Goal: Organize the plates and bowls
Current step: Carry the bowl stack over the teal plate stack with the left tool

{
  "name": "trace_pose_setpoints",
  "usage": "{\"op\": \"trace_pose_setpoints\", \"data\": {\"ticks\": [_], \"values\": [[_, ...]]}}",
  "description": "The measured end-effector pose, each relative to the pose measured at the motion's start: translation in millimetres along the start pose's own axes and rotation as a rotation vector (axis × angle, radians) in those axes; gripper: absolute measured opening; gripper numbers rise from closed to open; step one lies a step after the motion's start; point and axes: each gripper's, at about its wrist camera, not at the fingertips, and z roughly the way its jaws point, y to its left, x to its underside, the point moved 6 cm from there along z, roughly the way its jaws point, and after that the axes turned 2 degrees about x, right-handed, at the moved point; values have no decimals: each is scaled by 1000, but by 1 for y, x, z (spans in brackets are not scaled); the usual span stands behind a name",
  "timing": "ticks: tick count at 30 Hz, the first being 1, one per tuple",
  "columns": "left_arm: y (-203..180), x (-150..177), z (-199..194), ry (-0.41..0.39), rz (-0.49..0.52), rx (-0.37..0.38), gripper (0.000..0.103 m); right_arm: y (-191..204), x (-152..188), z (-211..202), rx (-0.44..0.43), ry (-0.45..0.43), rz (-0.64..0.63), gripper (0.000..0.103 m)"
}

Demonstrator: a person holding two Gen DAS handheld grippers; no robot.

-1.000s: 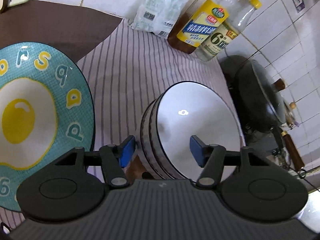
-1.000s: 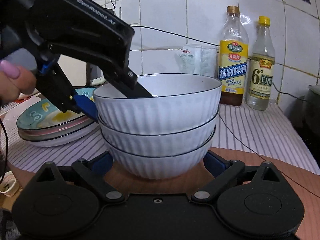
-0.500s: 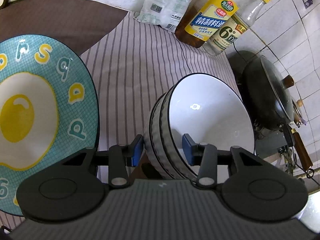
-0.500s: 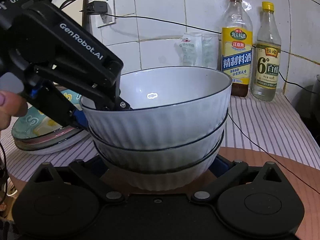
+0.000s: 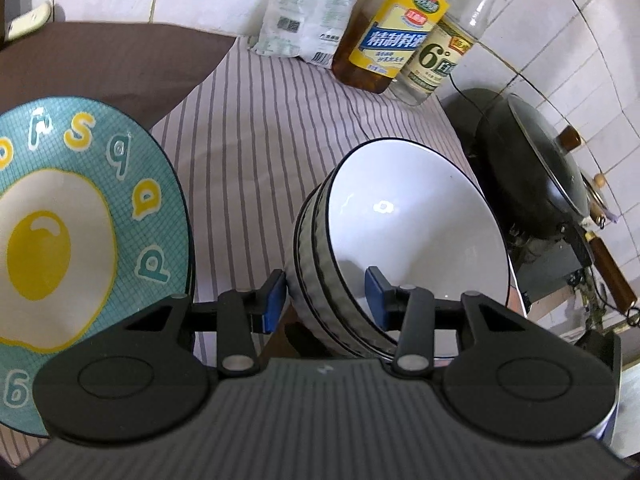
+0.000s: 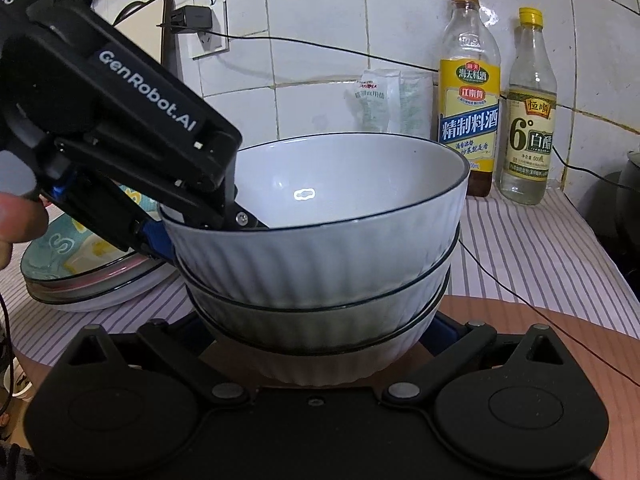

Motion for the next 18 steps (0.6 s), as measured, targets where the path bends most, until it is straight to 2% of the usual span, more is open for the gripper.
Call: {"op": "trace_pose_setpoints", "data": {"ticks": [6, 10, 14, 18], "values": [[-8, 0, -10, -9, 77, -38, 41, 9, -1, -5, 22, -21, -1, 103], [-6, -6, -23, 24, 54, -28, 41, 16, -8, -13, 24, -50, -32, 103], [-6, -10, -45, -2, 58, -35, 41, 22, -23, -20, -10, -69, 2, 103], [1, -16, -73, -24, 47, -23, 41, 39, -42, -29, -16, -102, -40, 103]]}}
